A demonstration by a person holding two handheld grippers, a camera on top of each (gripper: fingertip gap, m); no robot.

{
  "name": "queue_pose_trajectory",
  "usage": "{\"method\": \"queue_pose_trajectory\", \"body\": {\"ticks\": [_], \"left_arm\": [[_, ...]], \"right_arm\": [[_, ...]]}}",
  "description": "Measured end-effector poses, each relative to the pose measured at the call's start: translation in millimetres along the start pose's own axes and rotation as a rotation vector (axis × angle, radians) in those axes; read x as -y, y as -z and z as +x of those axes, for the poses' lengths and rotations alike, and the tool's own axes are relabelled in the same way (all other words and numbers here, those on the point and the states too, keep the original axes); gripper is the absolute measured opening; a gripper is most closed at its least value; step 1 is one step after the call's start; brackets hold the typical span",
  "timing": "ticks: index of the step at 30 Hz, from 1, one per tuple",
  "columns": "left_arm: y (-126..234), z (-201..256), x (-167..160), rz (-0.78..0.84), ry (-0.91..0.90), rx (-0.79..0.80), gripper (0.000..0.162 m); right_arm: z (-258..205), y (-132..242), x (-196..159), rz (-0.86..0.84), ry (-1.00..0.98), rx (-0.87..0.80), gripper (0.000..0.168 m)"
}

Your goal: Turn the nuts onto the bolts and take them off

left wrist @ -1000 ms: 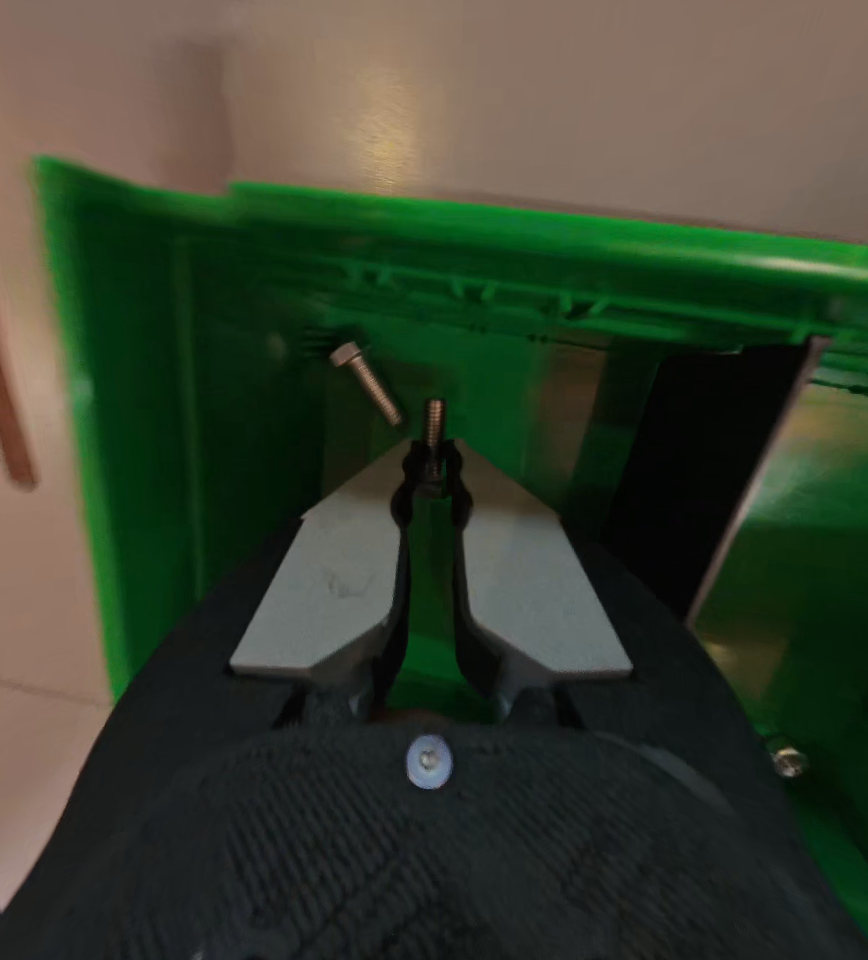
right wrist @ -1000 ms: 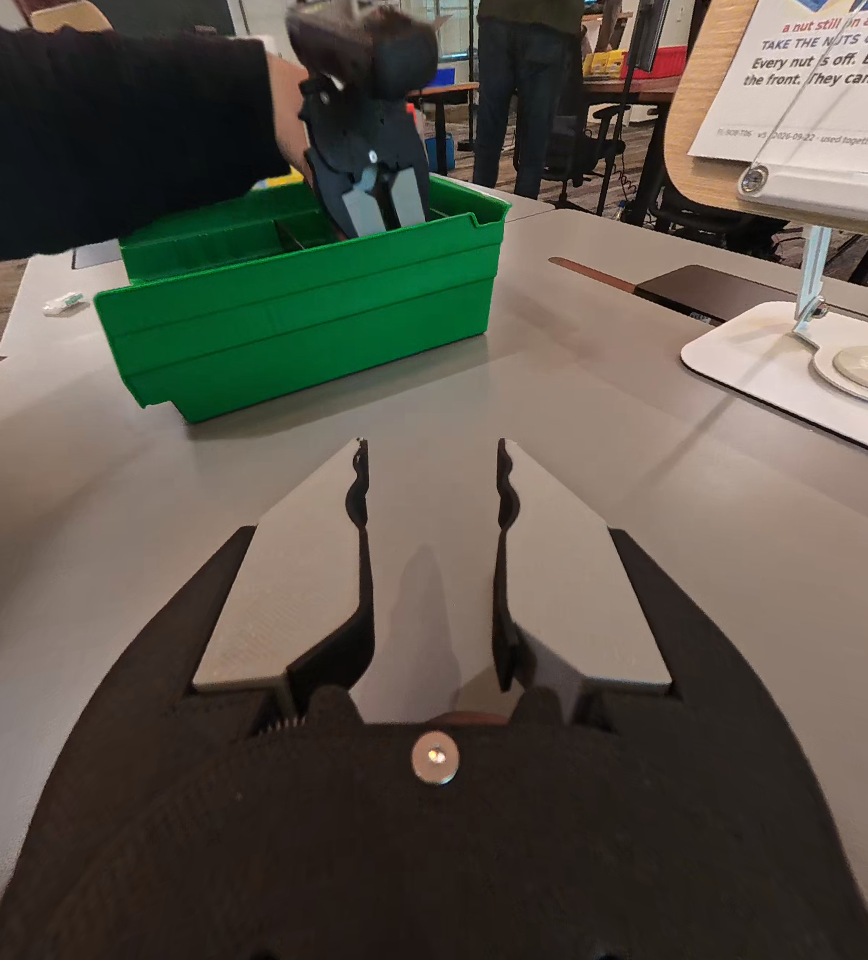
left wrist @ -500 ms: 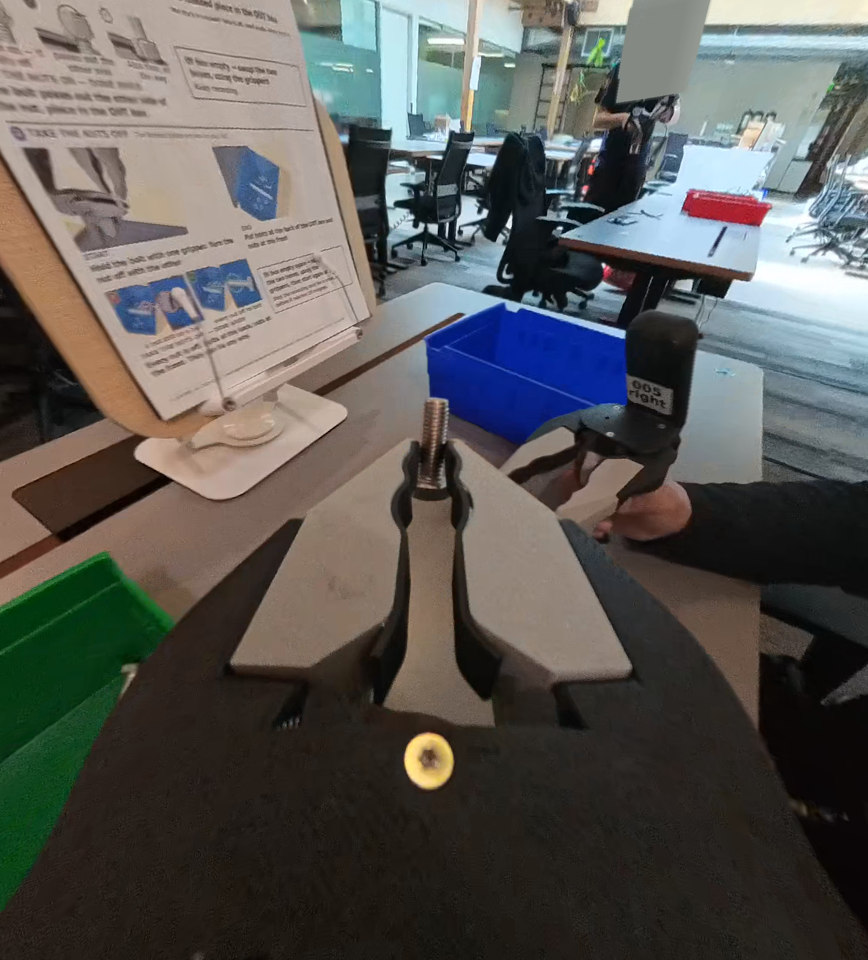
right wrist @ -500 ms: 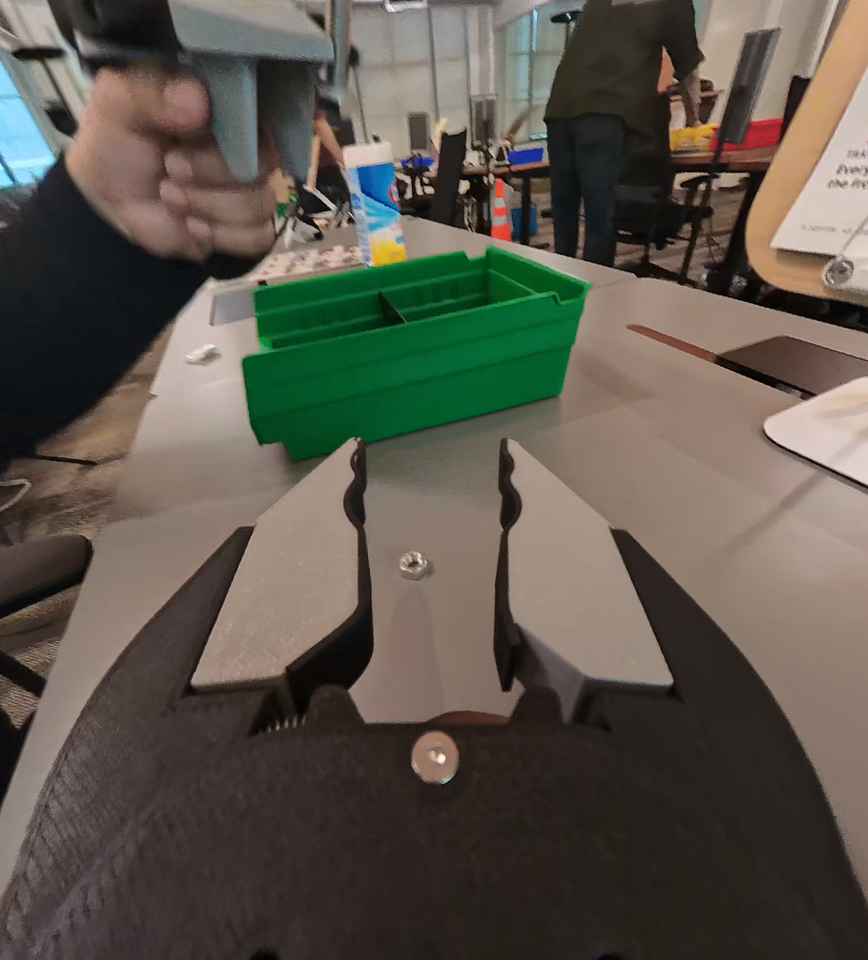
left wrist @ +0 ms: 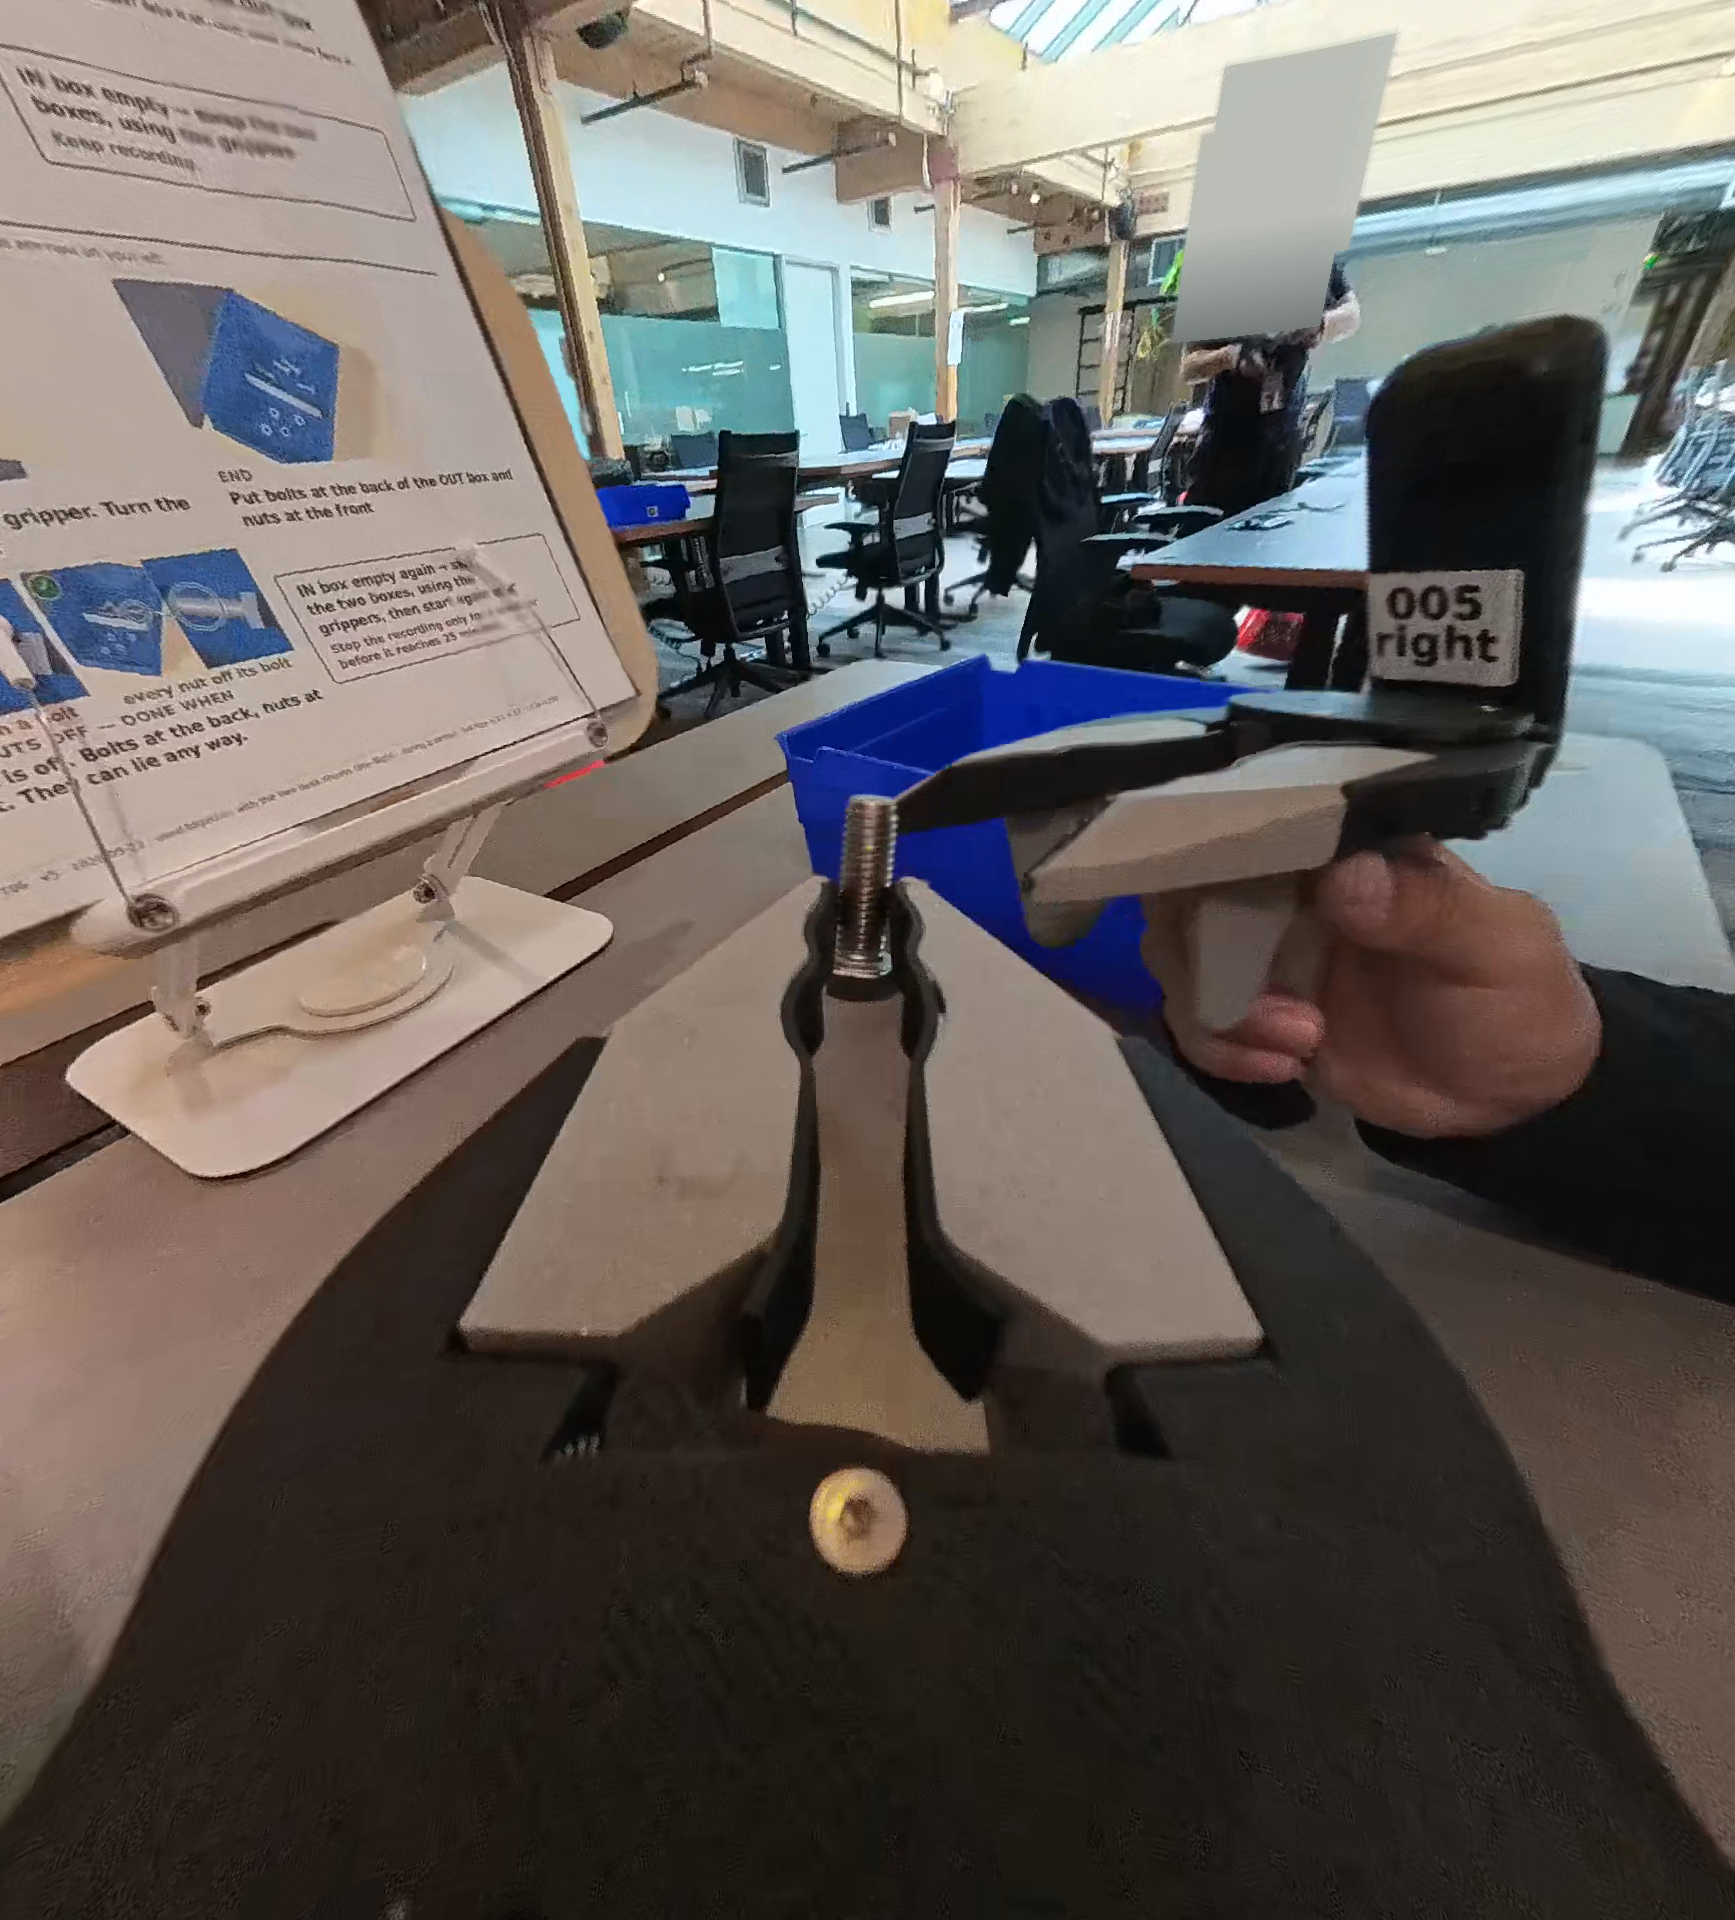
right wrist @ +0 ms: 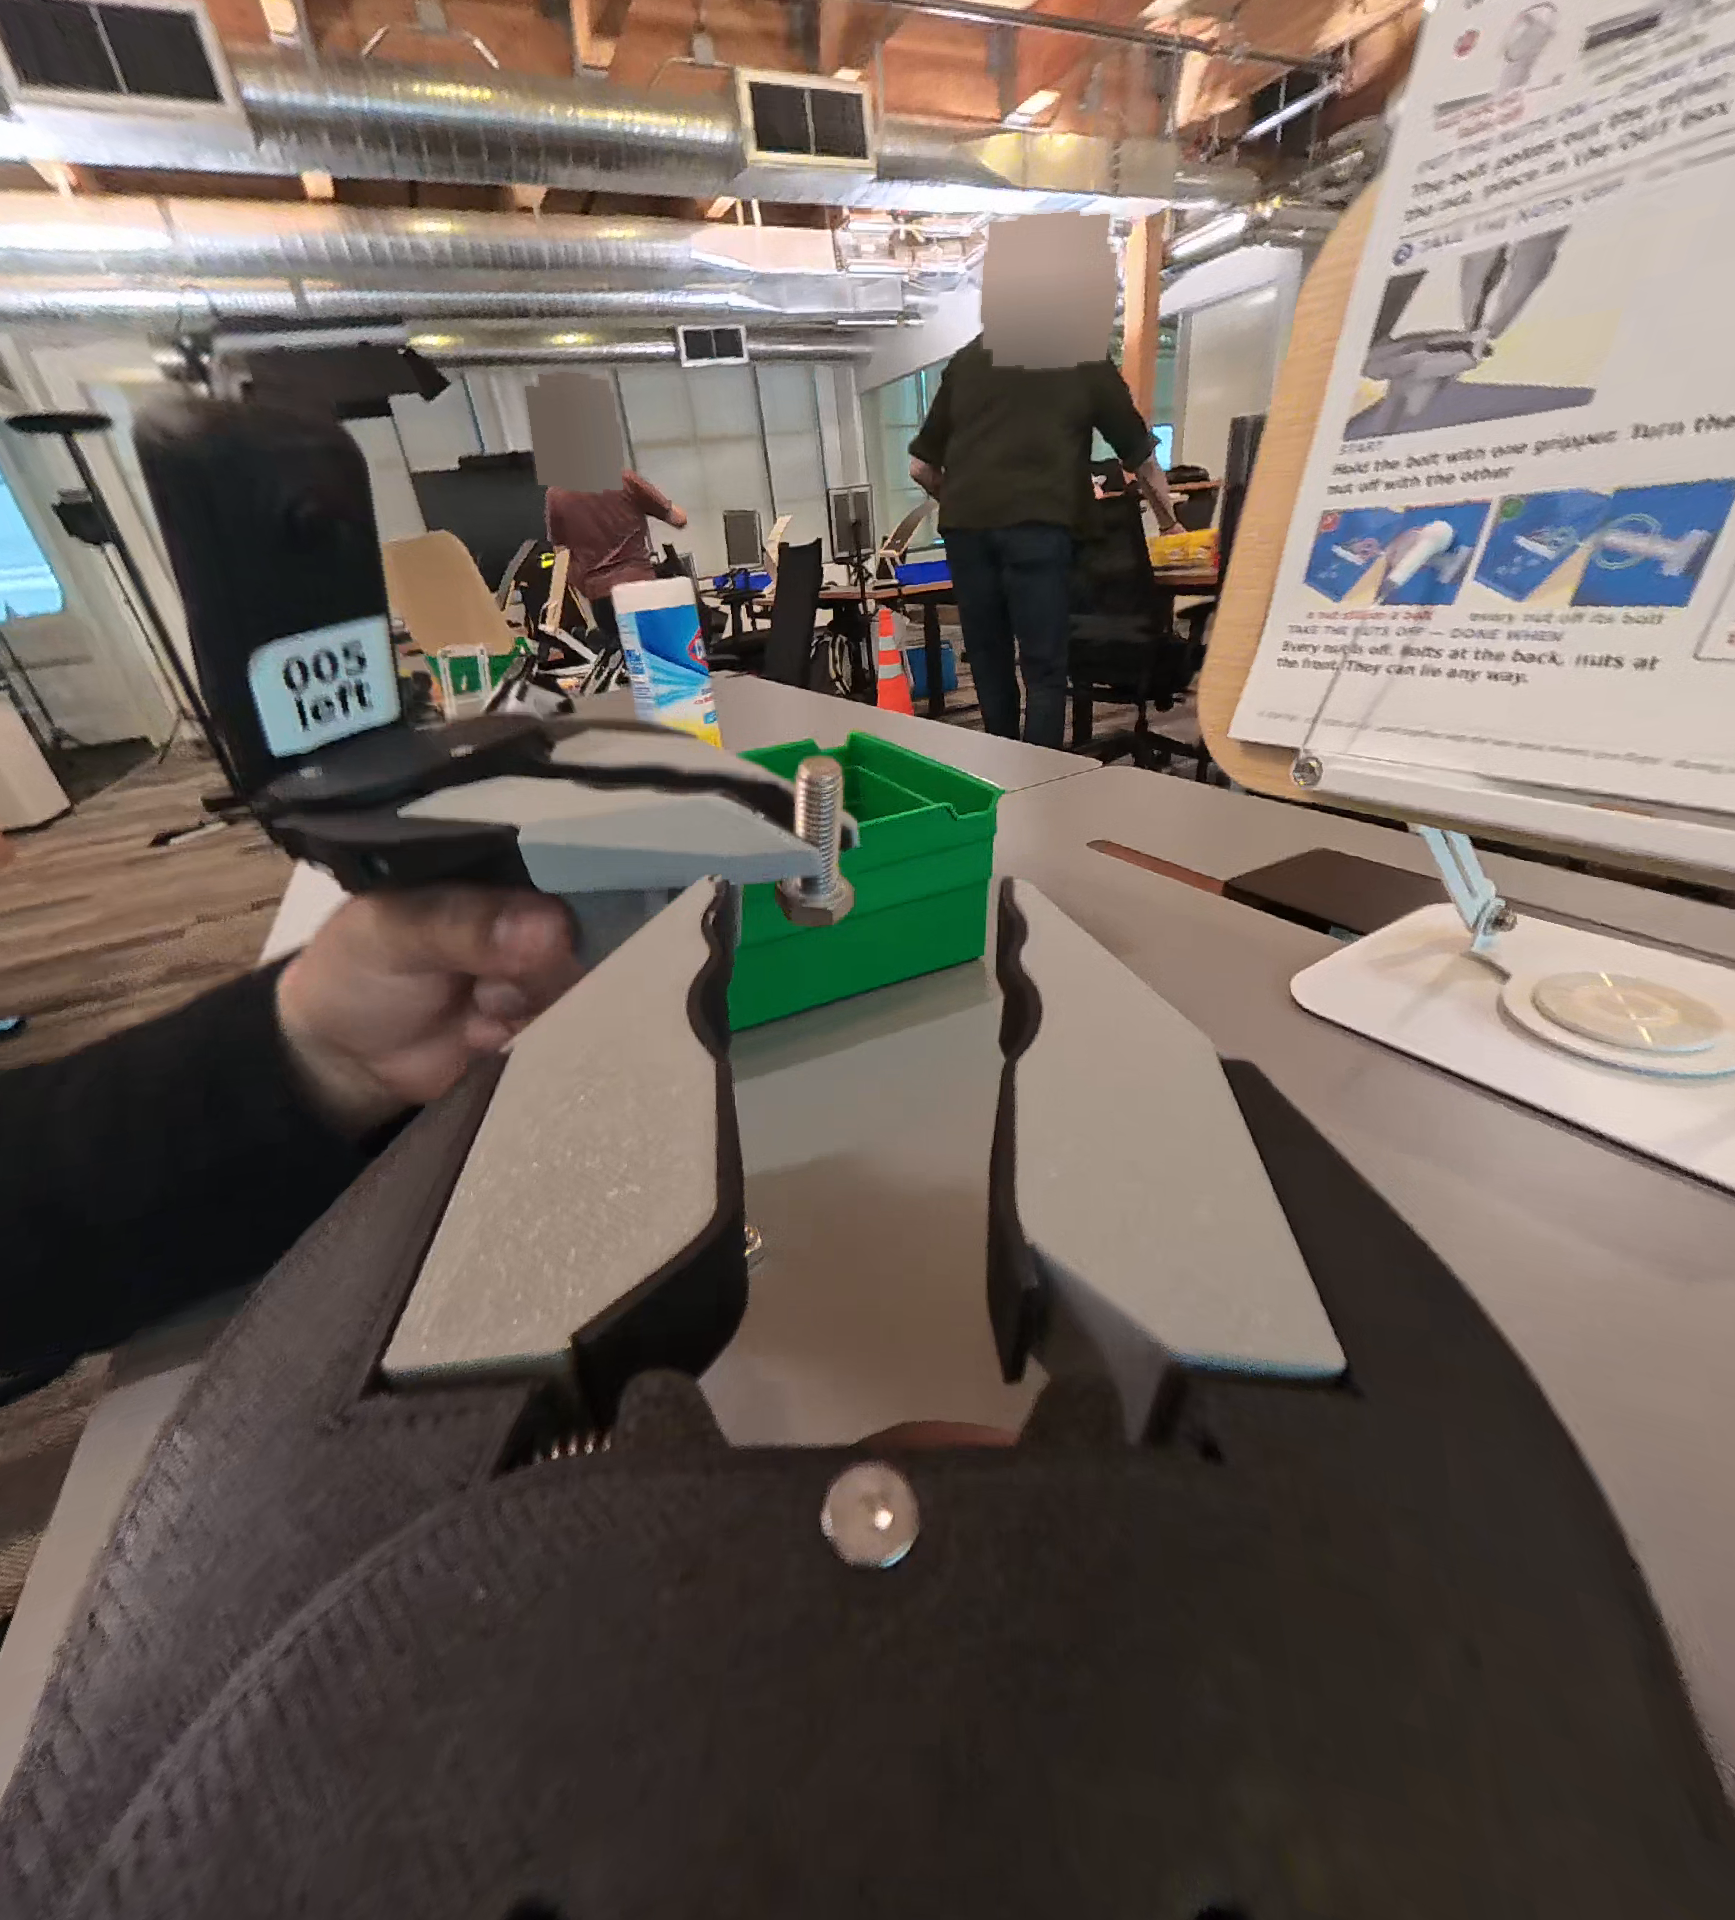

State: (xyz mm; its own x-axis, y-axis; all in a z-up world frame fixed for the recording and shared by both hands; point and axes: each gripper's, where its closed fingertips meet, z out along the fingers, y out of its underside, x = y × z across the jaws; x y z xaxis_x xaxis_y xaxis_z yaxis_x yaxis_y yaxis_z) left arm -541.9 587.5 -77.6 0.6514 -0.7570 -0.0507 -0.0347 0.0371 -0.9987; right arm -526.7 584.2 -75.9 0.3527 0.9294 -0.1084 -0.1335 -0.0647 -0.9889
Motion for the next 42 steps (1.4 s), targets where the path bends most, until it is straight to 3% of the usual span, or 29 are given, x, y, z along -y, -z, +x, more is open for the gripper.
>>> {"method": "queue_pose_trajectory", "body": {"ticks": [9,24,27,31,37,42], "left_arm": [[0.5,-3.9,-28.7,-0.014,0.153,-0.066,0.007],[-4.1,9.4,-36.3,-0.035,0.138,-0.108,0.007],[-5.6,12.4,-40.1,-0.054,0.124,-0.115,0.007],[-7.9,16.9,-44.4,-0.074,0.105,-0.123,0.007],[-10.1,11.7,-51.5,-0.104,0.156,-0.107,0.008],[-6.1,-16.4,-59.4,-0.148,0.201,0.012,0.019]], "right_arm": [[1.3,-11.7,-19.0,-0.041,-0.15,0.033,0.052],[5.0,-14.0,-30.7,-0.102,-0.138,0.016,0.047],[2.9,-15.1,-32.0,-0.107,-0.126,0.021,0.036],[-3.9,-16.5,-36.7,-0.131,-0.124,0.061,0.007],[7.3,-15.4,-43.9,-0.185,-0.056,-0.035,0.006],[32.3,-11.8,-65.7,-0.3,-0.001,-0.158,0.006]]}}
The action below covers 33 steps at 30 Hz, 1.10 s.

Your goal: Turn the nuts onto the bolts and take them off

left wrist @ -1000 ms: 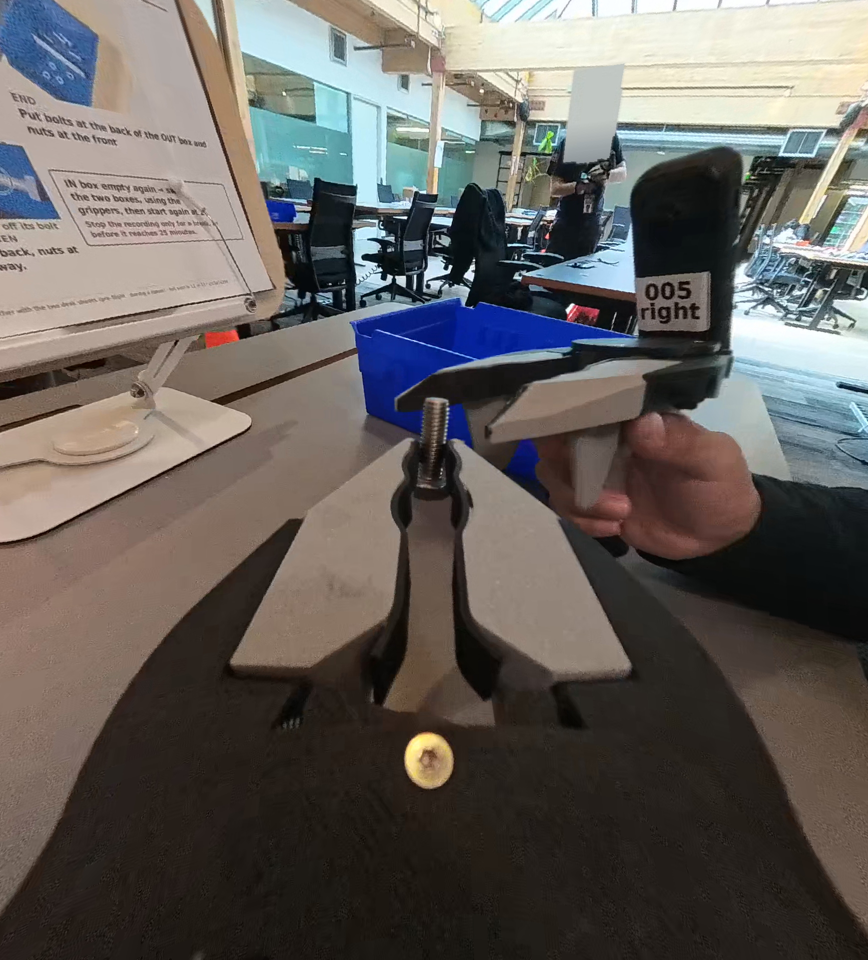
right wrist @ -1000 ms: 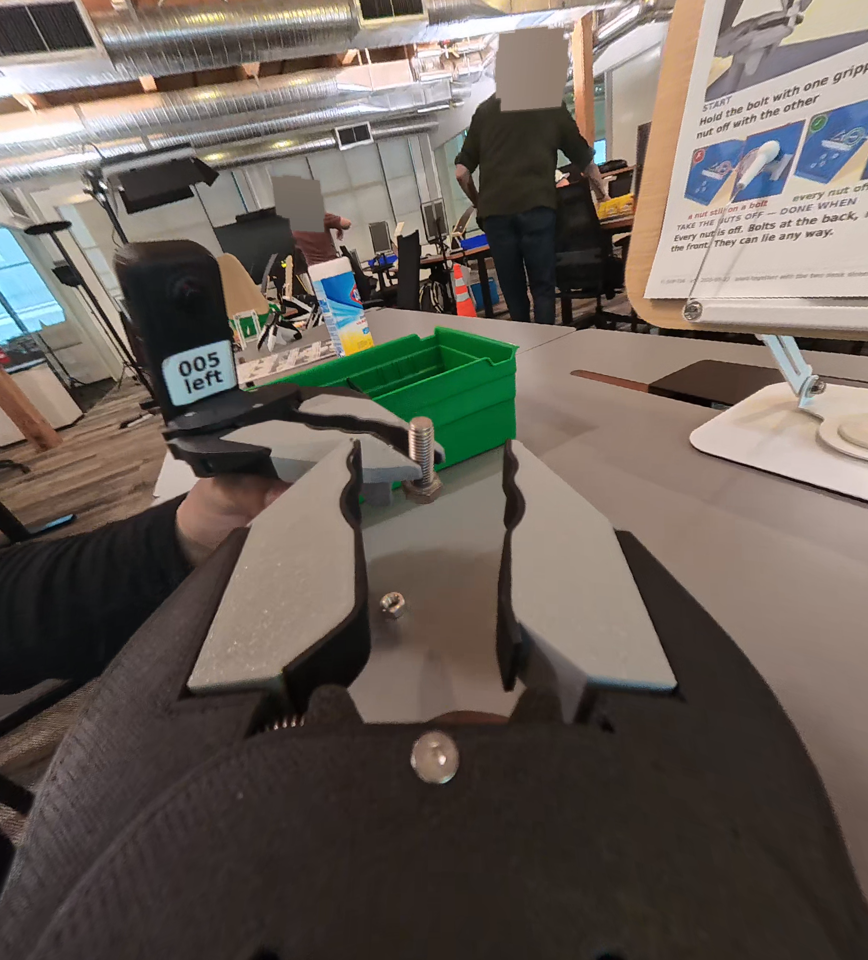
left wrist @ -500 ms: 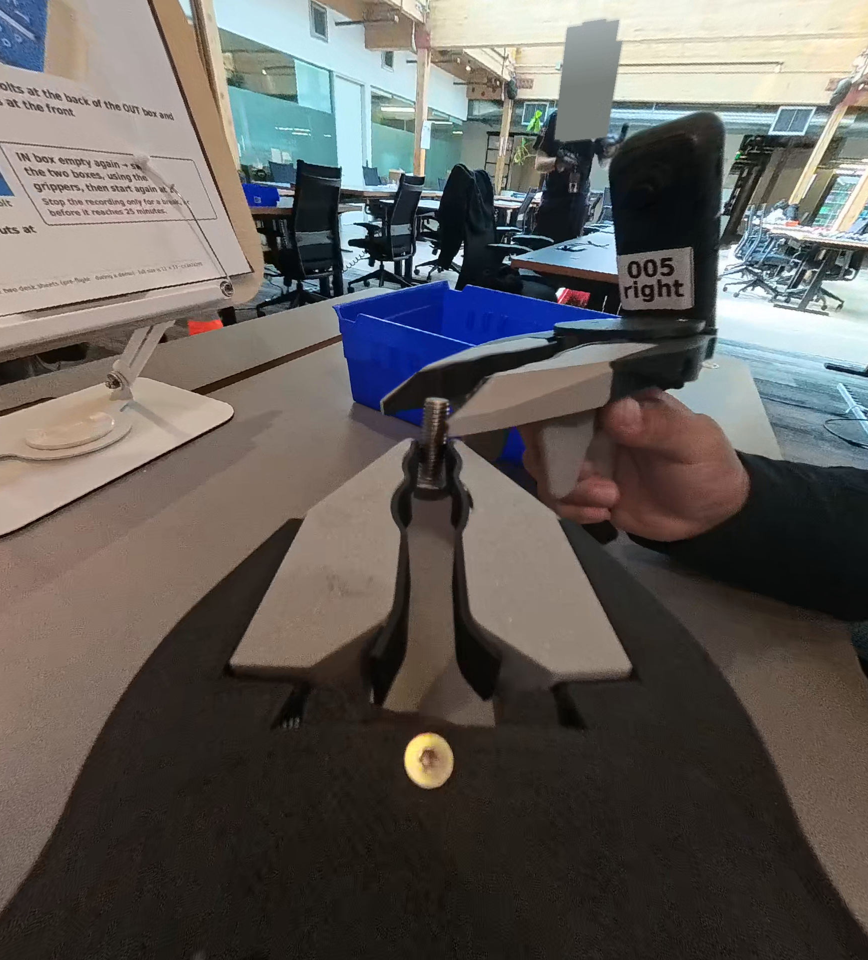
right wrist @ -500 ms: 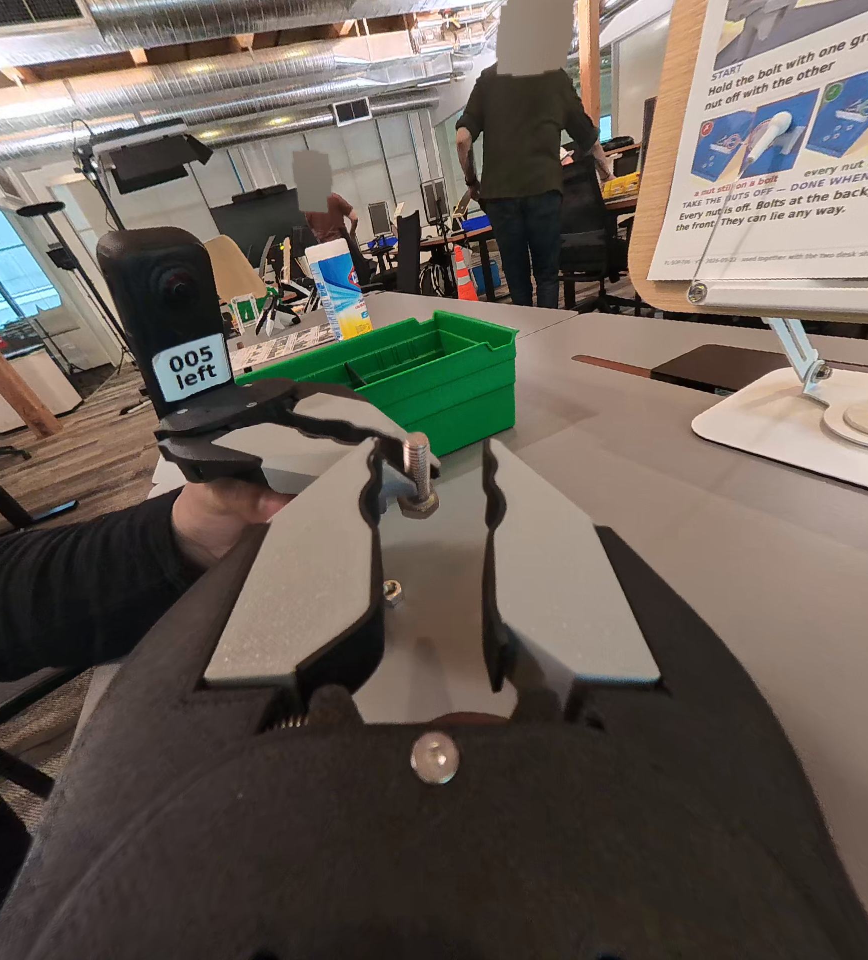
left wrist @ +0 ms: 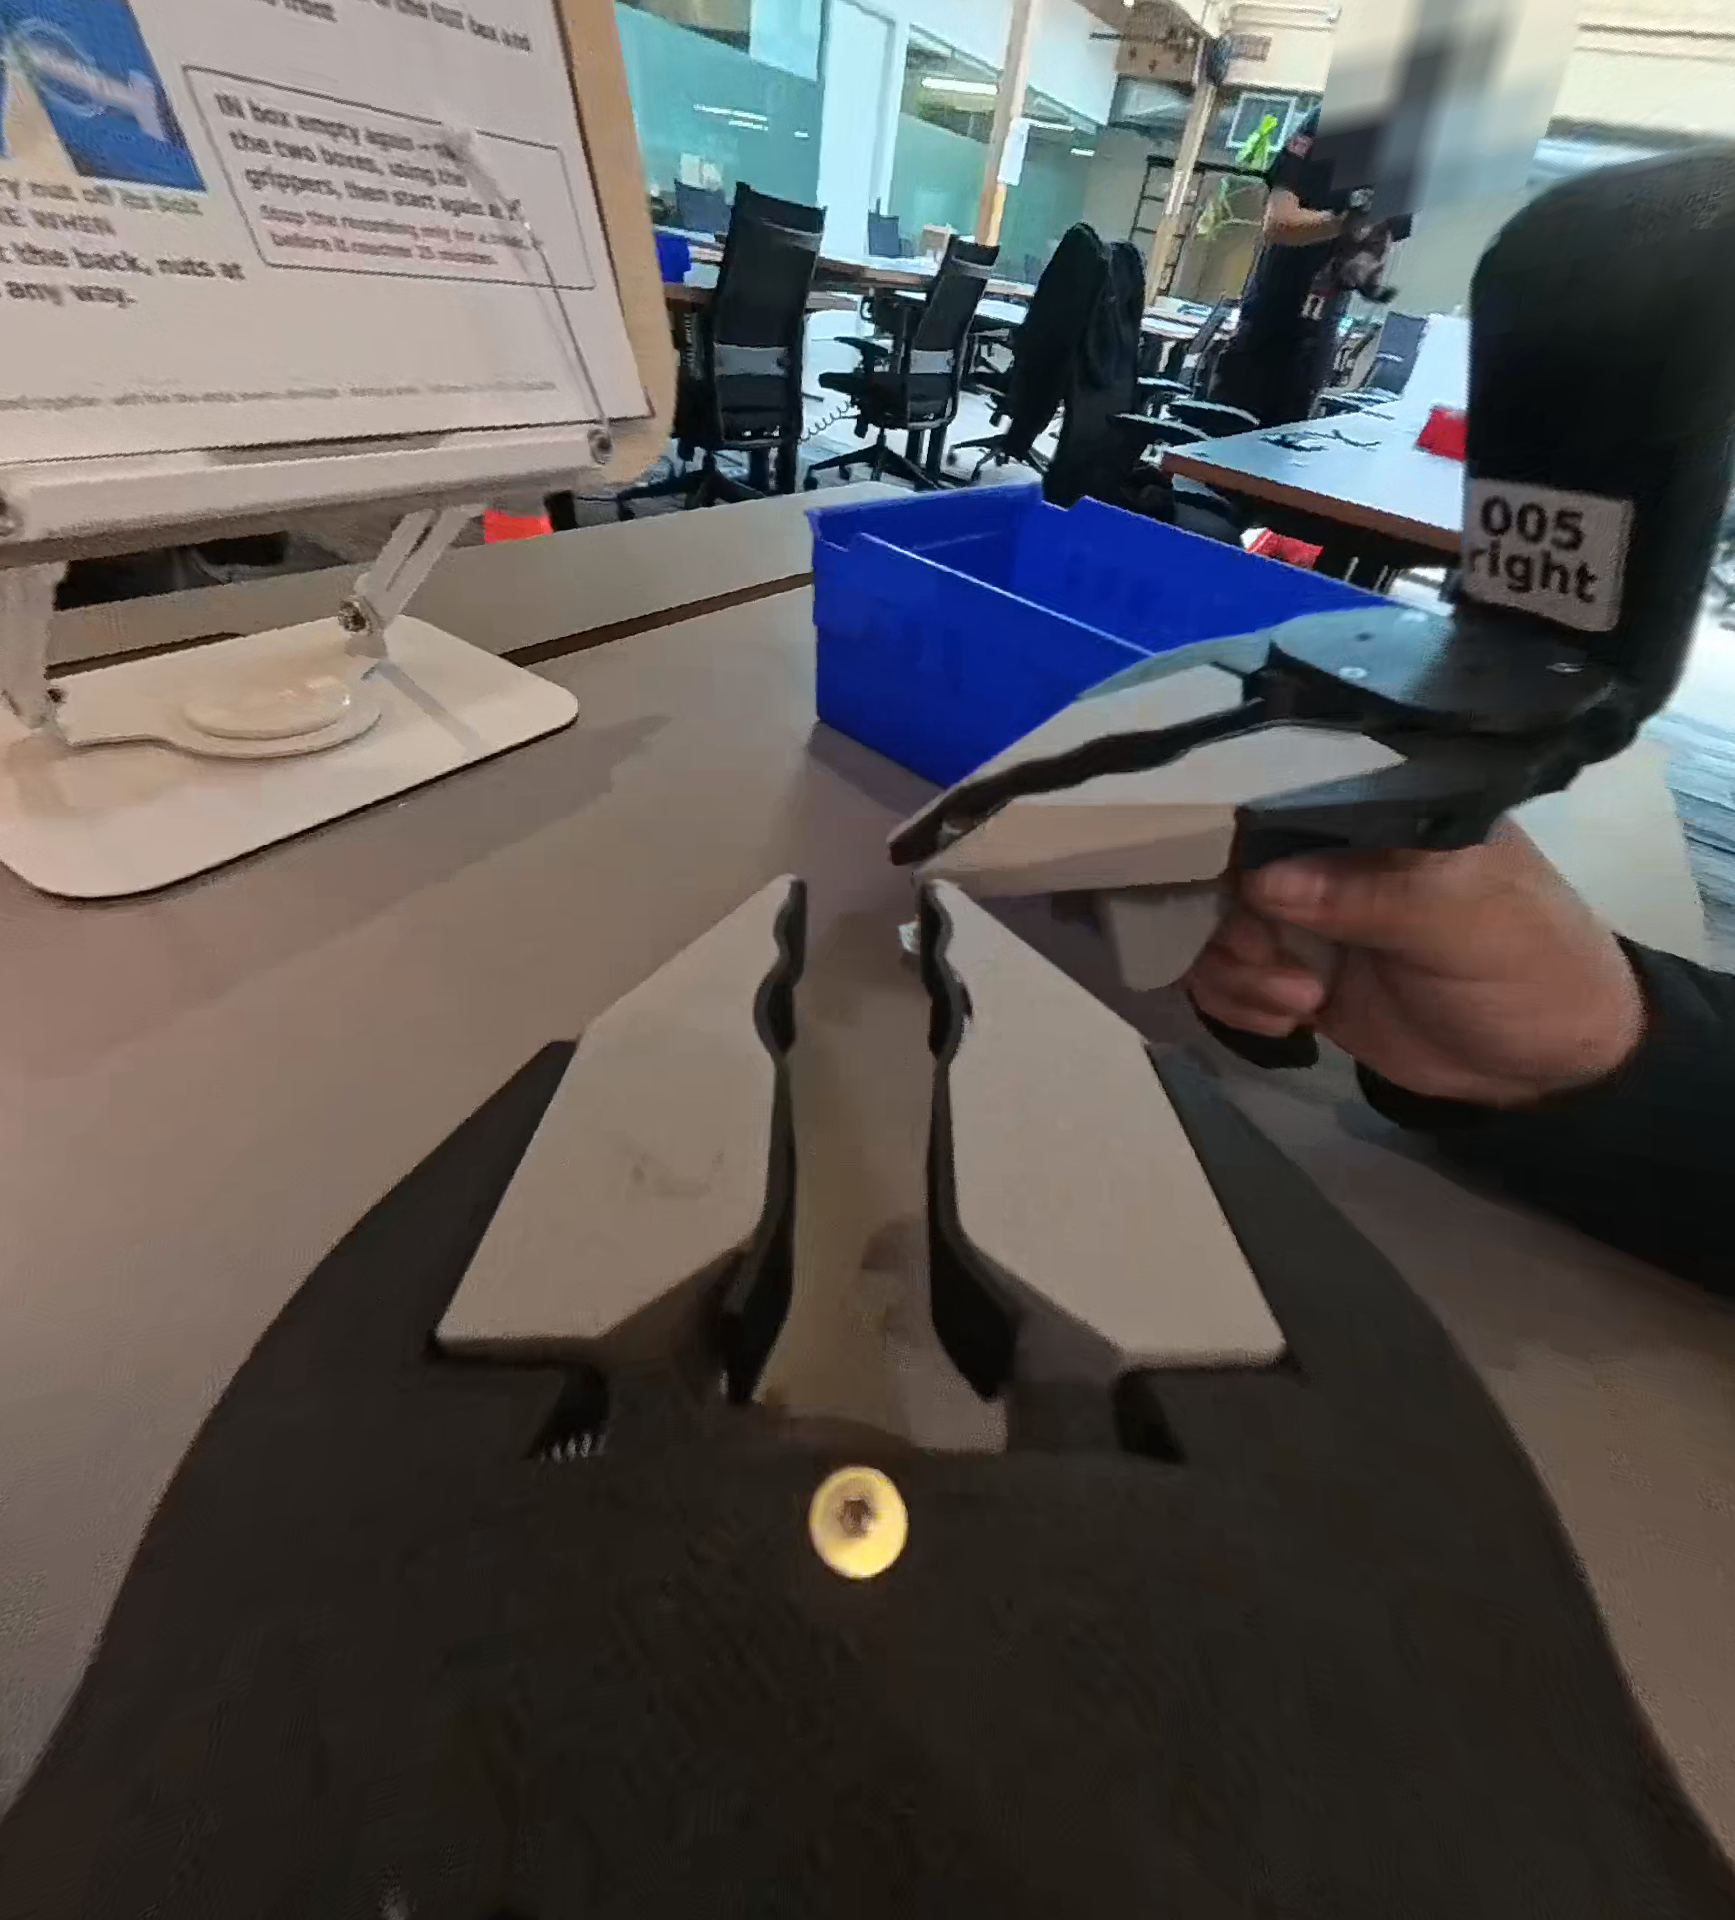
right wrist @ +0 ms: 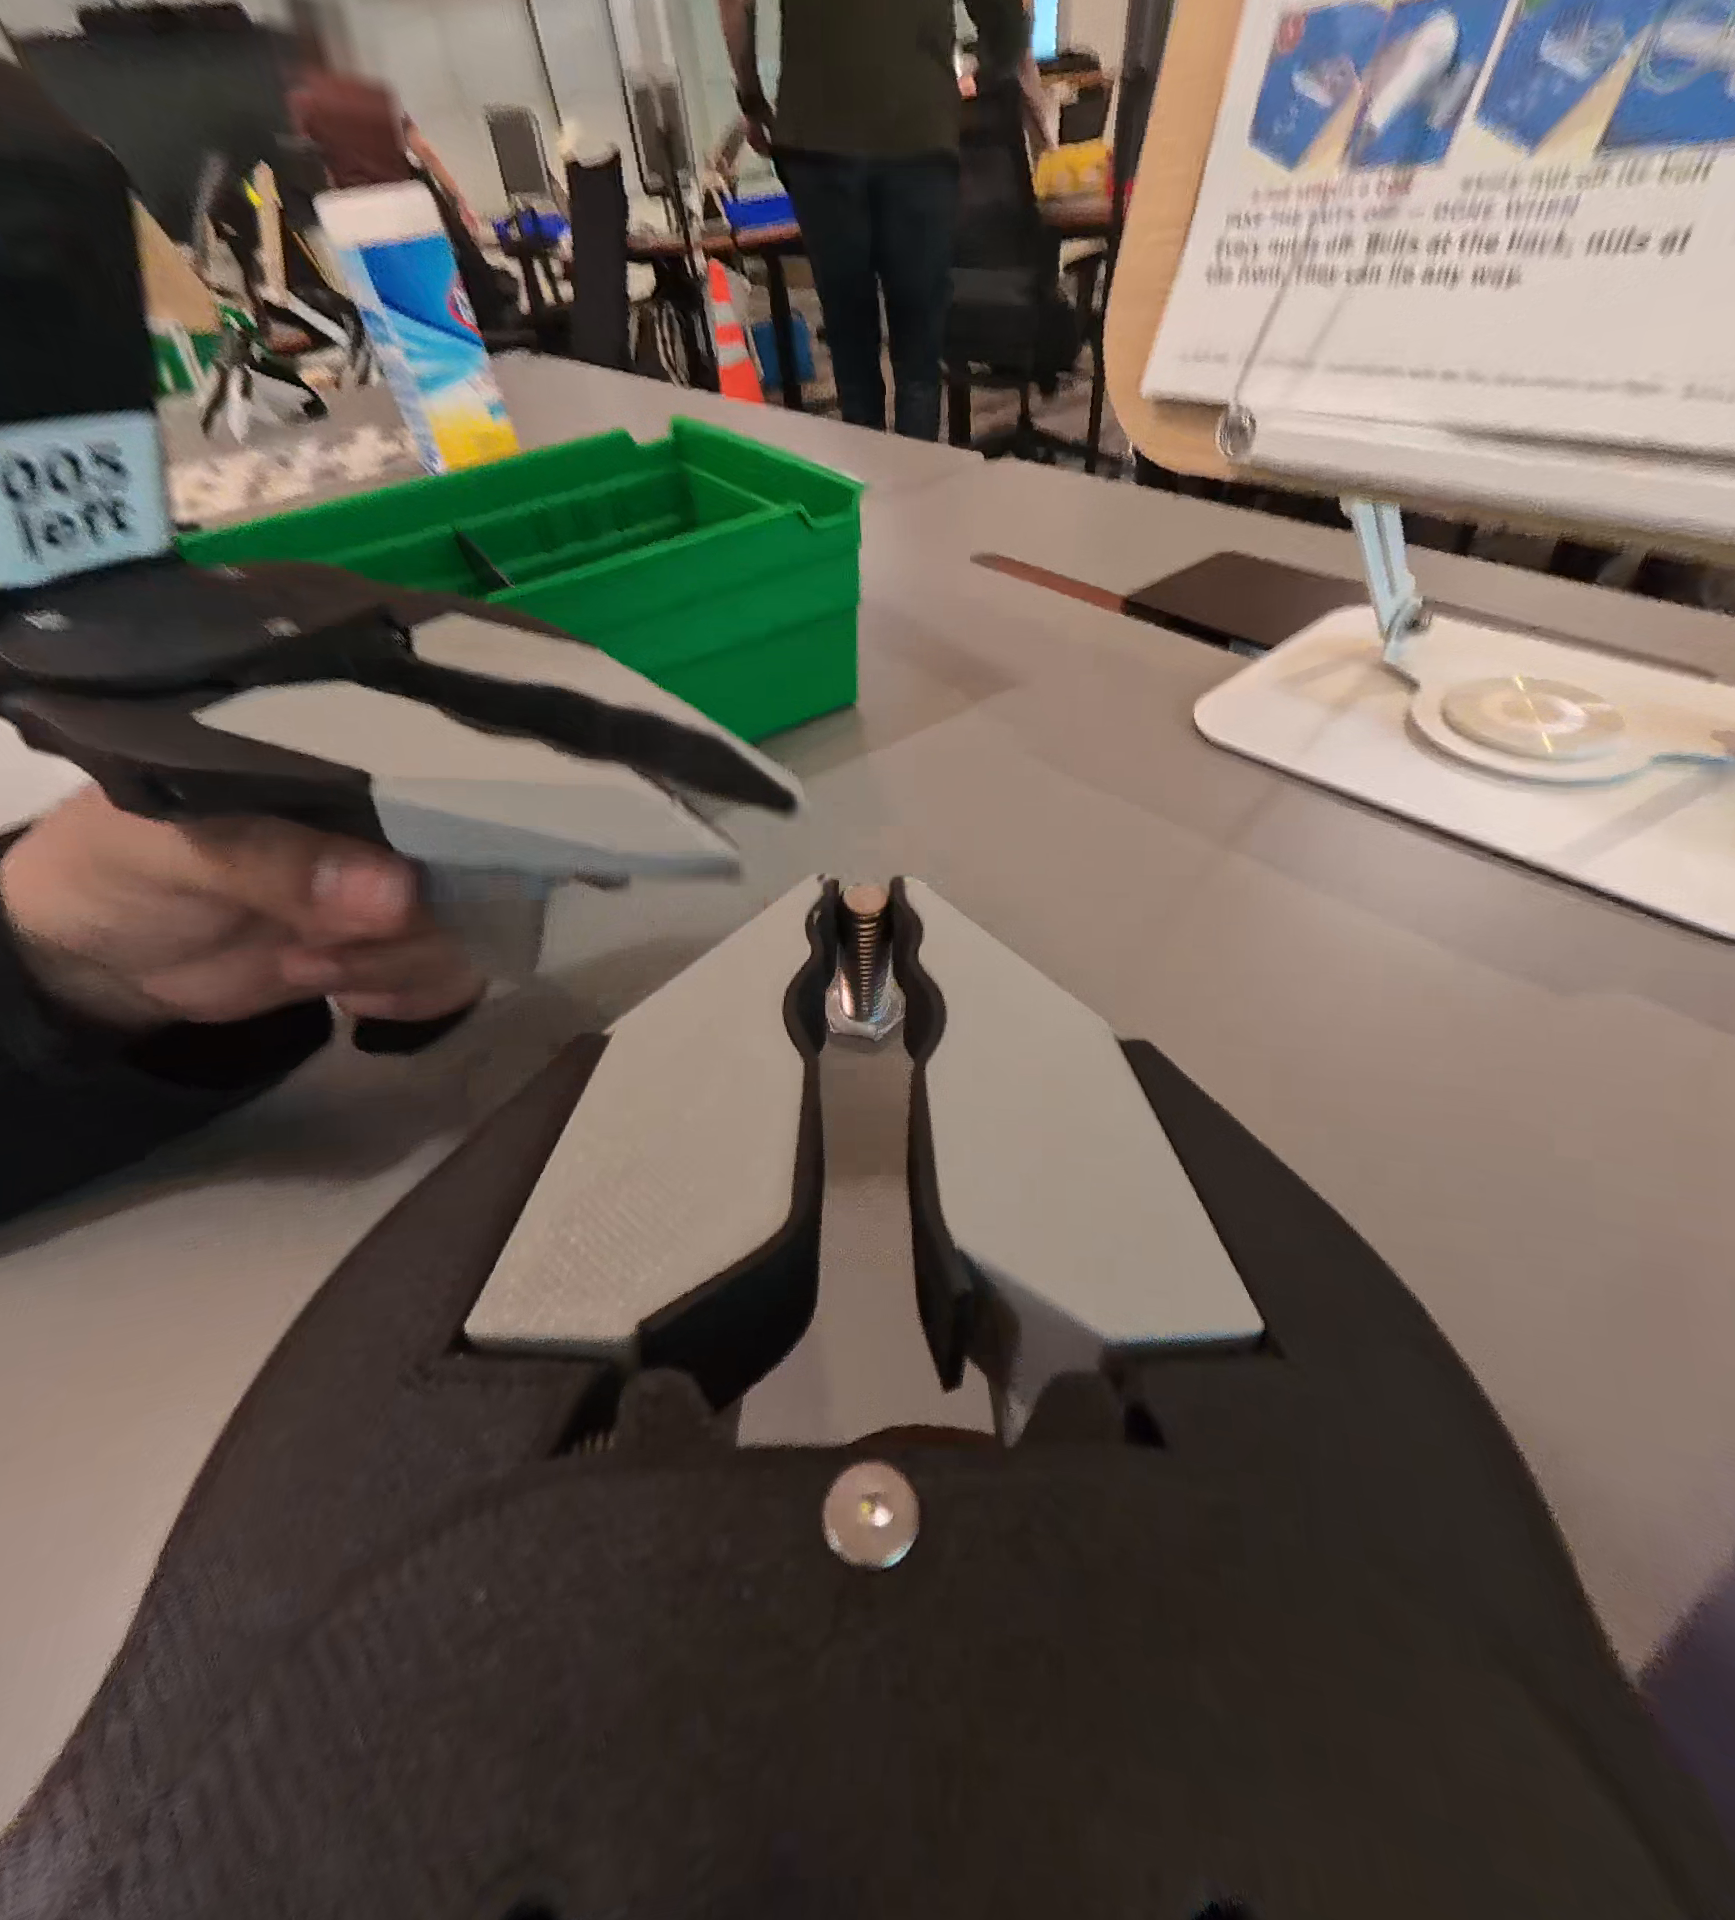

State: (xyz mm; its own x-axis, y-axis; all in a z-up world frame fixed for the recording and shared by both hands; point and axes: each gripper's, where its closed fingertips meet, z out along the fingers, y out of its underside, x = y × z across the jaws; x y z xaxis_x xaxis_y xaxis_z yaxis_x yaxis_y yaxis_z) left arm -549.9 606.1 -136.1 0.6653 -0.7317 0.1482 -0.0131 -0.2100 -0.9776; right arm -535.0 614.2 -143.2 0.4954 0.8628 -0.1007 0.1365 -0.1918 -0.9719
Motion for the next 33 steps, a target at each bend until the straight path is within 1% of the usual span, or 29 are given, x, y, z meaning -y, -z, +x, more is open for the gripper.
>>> {"method": "queue_pose_trajectory", "body": {"ticks": [4,9,17,20,22,23,25,27,29,30,31,33], "left_arm": [[6.2,-23.6,2.8,0.022,0.017,0.11,0.016],[5.1,-26.1,-1.4,0.009,0.016,0.119,0.015],[6.9,-30.7,-0.2,0.017,0.031,0.128,0.014],[8.2,-31.7,1.7,0.027,0.034,0.132,0.014],[8.9,-32.5,2.6,0.033,0.036,0.134,0.014],[9.6,-34.0,3.1,0.036,0.037,0.142,0.014],[11.4,-37.2,5.3,0.047,0.039,0.157,0.014],[13.6,-40.4,7.2,0.055,0.045,0.172,0.014],[16.2,-43.2,10.5,0.07,0.049,0.187,0.014],[17.6,-44.6,12.1,0.077,0.05,0.194,0.014],[19.1,-46.3,13.7,0.085,0.049,0.203,0.014],[21.6,-48.2,16.5,0.095,0.049,0.212,0.014]], "right_arm": [[7.6,-13.4,-30.8,-0.128,-0.036,0.002,0.006],[8.2,-25.7,-66.6,-0.3,-0.025,0.01,0.007],[-1.1,-27.2,-76.2,-0.362,0.085,0.006,0.007],[-1.2,-26.3,-73.7,-0.352,0.1,0.0,0.014],[1.7,-22.3,-59.6,-0.297,0.124,-0.022,0.024],[-2.2,-19.3,-47.4,-0.239,0.14,-0.006,0.025],[-21.4,-12.7,-23.6,-0.122,0.156,0.071,0.024],[-48.1,-11.0,-14.8,-0.075,0.142,0.175,0.026],[-75.3,-17.8,-25.0,-0.125,0.126,0.274,0.034],[-85.0,-23.0,-33.8,-0.165,0.137,0.297,0.037],[-90.4,-29.1,-42.3,-0.202,0.165,0.294,0.037],[-89.8,-42.4,-56.8,-0.272,0.24,0.237,0.037]]}}
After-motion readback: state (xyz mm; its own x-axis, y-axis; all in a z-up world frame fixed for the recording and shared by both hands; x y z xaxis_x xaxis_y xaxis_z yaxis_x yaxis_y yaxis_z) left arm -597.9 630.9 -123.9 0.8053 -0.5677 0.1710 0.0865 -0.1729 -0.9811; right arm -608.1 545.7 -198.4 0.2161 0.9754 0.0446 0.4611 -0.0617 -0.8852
